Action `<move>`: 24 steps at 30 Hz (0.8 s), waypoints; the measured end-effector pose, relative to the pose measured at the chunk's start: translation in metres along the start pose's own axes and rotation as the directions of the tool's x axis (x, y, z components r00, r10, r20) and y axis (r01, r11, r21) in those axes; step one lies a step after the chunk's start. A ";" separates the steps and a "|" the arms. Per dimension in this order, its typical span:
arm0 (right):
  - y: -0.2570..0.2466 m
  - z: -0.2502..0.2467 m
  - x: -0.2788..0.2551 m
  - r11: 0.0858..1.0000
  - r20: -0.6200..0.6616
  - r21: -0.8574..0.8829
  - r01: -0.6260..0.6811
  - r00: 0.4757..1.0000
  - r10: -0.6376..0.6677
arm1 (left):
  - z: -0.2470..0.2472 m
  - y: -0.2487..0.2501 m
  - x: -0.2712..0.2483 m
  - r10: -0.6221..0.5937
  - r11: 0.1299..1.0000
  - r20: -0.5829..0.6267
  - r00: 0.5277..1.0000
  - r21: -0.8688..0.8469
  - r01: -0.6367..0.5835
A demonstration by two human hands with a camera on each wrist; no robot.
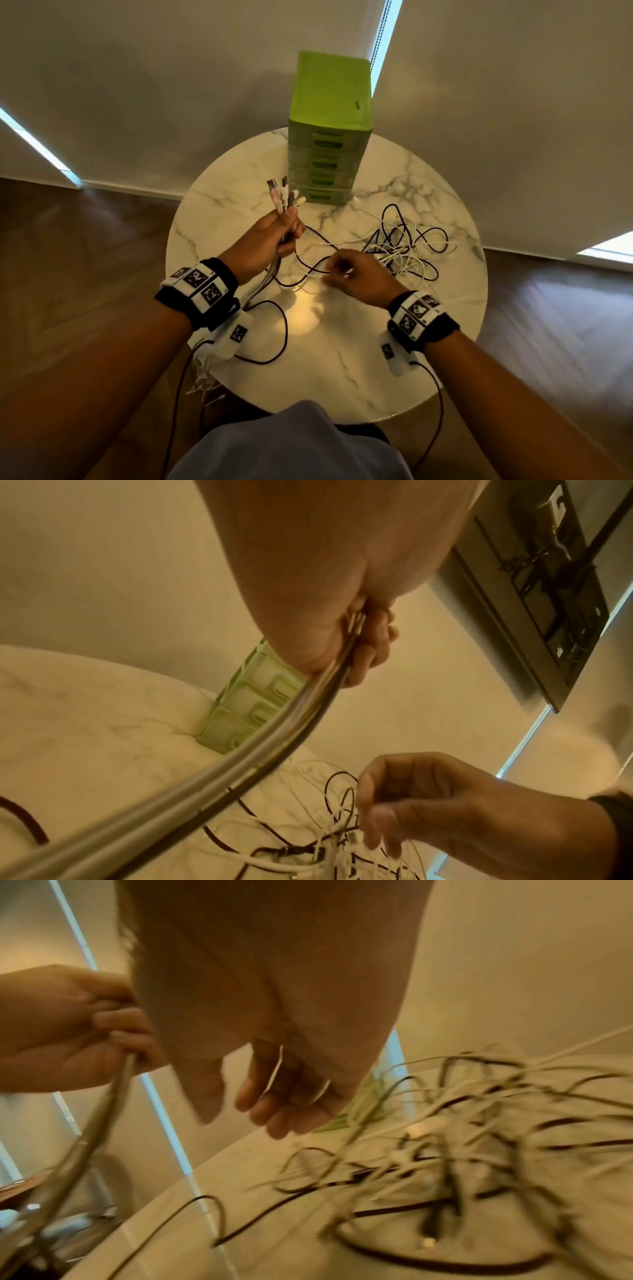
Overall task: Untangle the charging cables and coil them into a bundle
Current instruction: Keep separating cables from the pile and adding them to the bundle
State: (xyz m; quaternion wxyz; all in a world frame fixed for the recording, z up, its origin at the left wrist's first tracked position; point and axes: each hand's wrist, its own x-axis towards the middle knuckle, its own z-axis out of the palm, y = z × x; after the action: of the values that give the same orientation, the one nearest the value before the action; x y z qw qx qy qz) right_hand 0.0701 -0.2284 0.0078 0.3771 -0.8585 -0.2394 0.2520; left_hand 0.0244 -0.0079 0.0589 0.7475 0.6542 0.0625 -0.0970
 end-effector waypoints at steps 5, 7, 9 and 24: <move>0.070 -0.060 0.000 0.894 -0.307 -0.385 -0.228 0.946 0.109 | 0.044 -0.012 0.019 -0.047 0.997 0.032 0.998 0.056 0.045; 0.085 -0.068 0.001 0.856 -0.253 -0.451 -0.252 0.956 0.149 | 0.061 -0.014 0.027 -0.059 0.997 0.011 0.998 0.055 0.058; 0.097 -0.070 0.004 0.837 -0.213 -0.492 -0.239 0.965 0.150 | 0.076 -0.015 0.033 -0.072 0.997 -0.007 0.997 0.014 0.072; 0.135 -0.054 0.033 0.610 0.019 -0.789 0.076 0.995 -0.099 | 0.104 -0.034 0.030 -0.082 0.997 -0.140 0.987 -0.006 0.082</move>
State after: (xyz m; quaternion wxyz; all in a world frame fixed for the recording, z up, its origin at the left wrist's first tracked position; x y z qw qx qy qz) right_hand 0.1573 -0.3179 -0.0722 -0.0230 -0.9273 -0.3623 0.0913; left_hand 0.0428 -0.1172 0.0338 0.7365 0.6564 0.1416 -0.0818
